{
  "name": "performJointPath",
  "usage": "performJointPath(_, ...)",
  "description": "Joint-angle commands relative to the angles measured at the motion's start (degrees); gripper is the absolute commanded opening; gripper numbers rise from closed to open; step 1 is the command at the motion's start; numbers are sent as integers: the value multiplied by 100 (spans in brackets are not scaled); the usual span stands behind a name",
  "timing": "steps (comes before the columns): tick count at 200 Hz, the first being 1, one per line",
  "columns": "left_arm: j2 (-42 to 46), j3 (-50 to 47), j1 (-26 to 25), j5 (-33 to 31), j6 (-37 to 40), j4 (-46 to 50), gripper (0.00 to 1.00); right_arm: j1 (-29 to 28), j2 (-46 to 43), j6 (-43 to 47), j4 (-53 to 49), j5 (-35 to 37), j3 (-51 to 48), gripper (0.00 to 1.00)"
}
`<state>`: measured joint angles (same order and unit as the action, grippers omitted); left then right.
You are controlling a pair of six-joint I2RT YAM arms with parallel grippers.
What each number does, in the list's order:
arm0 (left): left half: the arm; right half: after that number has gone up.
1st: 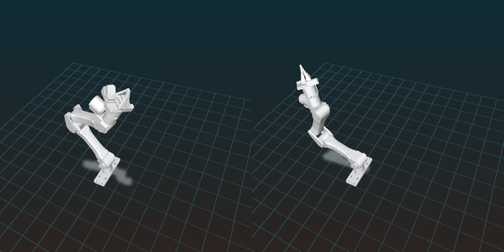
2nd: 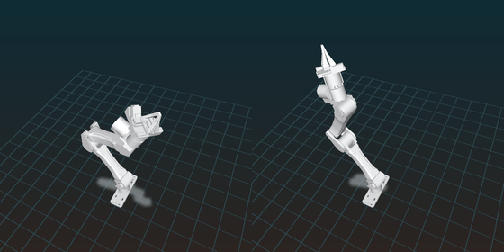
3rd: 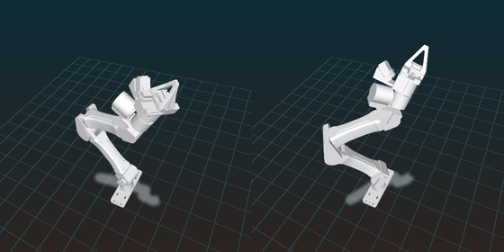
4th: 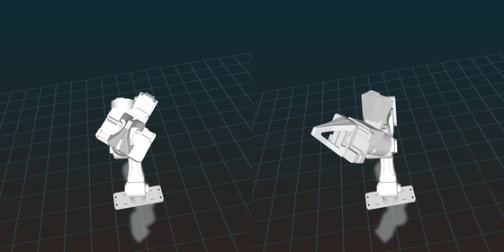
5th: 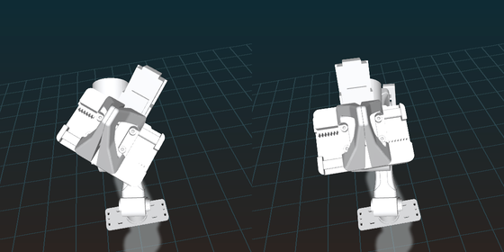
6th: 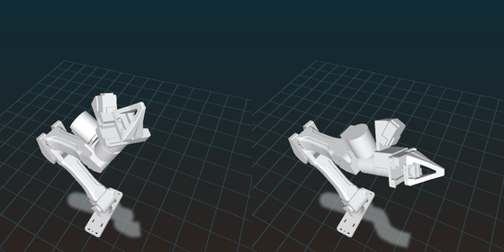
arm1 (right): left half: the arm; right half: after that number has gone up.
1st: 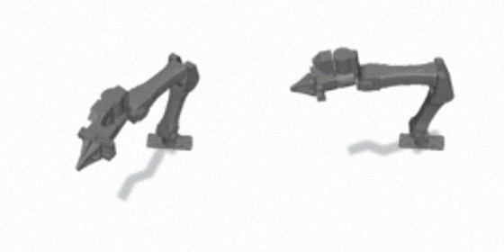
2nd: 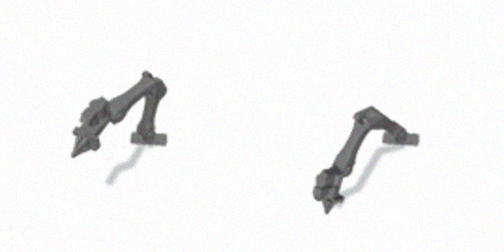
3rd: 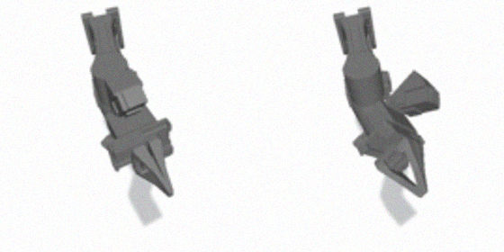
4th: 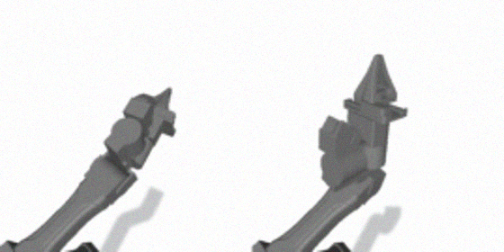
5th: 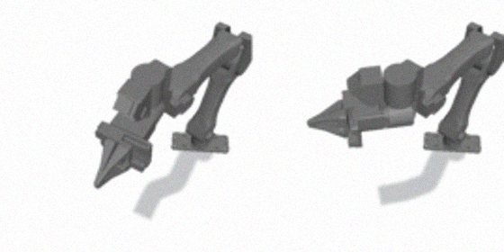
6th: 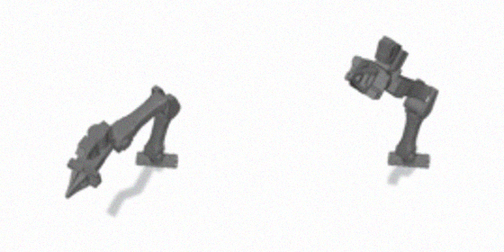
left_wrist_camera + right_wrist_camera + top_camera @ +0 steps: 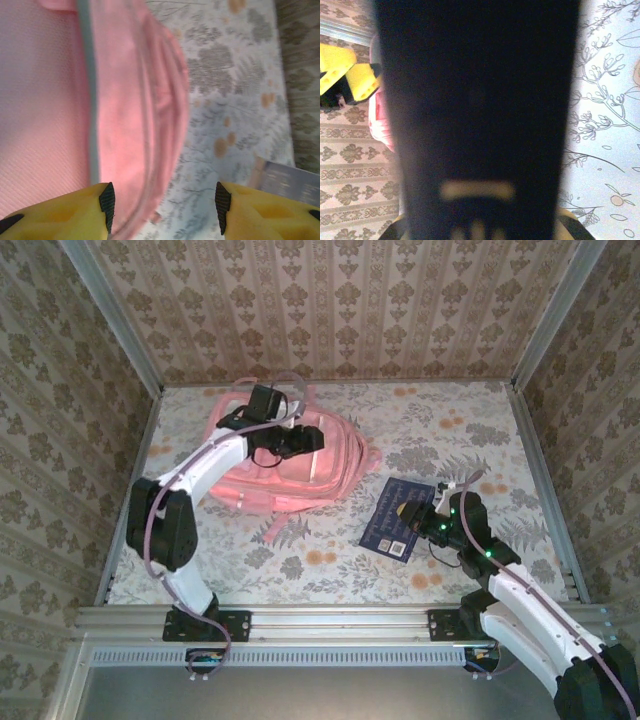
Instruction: Pack the student bag
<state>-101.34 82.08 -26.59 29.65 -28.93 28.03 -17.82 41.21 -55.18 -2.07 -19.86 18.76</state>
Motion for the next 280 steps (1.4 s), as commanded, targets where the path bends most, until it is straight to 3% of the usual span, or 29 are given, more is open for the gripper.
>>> performJointPath(1, -612, 332, 9, -297, 354, 505, 58, 67, -17, 190, 2, -54, 276, 0)
performJointPath(125, -1806, 956, -82, 418, 124, 75, 57, 221, 425, 204, 436, -388, 67, 0)
performJointPath(164, -1968, 1176, -121, 463, 175, 202, 49, 224, 304, 159, 452, -343, -35, 0)
performJointPath(218, -2214, 1342, -205, 465, 236, 304, 46, 235, 216, 154, 524, -334, -206, 0)
performJointPath(280, -2199, 1683, -259, 357, 527, 539, 4, 282, 259, 216, 536, -333, -224, 0)
